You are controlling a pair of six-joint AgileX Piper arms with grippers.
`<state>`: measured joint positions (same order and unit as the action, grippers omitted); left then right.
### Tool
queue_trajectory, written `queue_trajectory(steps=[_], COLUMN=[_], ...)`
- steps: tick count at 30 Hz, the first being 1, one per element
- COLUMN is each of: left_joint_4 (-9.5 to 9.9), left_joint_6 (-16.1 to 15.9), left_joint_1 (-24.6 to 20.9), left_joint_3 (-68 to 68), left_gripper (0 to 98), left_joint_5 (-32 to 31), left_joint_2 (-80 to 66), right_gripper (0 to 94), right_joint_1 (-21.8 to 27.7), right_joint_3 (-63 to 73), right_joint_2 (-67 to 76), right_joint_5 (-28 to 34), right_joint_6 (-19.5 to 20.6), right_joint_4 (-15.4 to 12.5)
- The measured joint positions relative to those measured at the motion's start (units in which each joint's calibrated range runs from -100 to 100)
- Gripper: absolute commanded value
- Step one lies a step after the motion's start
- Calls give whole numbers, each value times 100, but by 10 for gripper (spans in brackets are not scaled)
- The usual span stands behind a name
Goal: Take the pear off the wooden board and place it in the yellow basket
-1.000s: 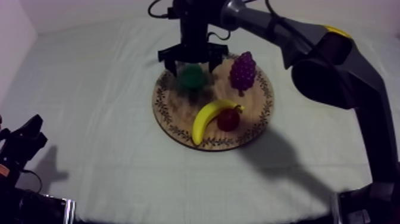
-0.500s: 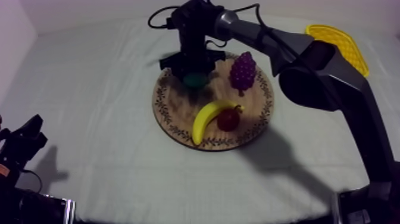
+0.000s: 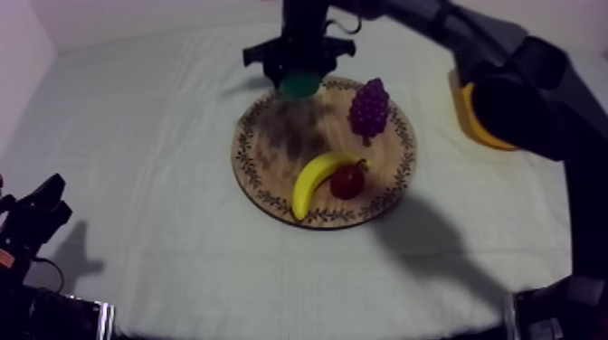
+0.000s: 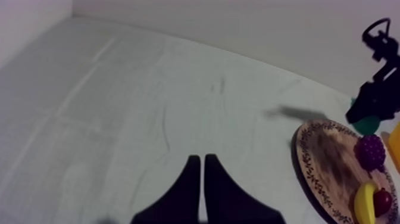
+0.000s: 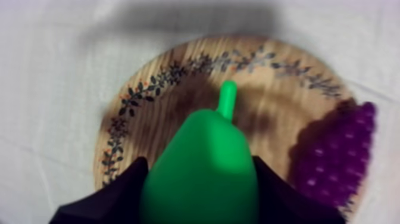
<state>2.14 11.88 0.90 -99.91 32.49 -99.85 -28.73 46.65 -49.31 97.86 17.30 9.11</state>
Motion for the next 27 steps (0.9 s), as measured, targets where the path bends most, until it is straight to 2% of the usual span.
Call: queue_trajectory(steps=[13, 18, 27], left_joint_4=[0, 0, 0], left_joint_6=[0, 0, 0], left_joint_1=[0, 0, 0], left_joint_3=[0, 0, 0], left_gripper=[1, 1, 1], left_joint_5=[0, 0, 0], left_joint_2=[0, 0, 0], right_gripper=[356, 362, 363], right_joint_1=[404, 815, 1892], right_joint_3=[-1494, -2073, -2317], right_joint_2=[2347, 2905, 2985], right_joint_5=[44, -7, -212], right_joint_6=[-271, -482, -884], right_joint_4=[147, 153, 261])
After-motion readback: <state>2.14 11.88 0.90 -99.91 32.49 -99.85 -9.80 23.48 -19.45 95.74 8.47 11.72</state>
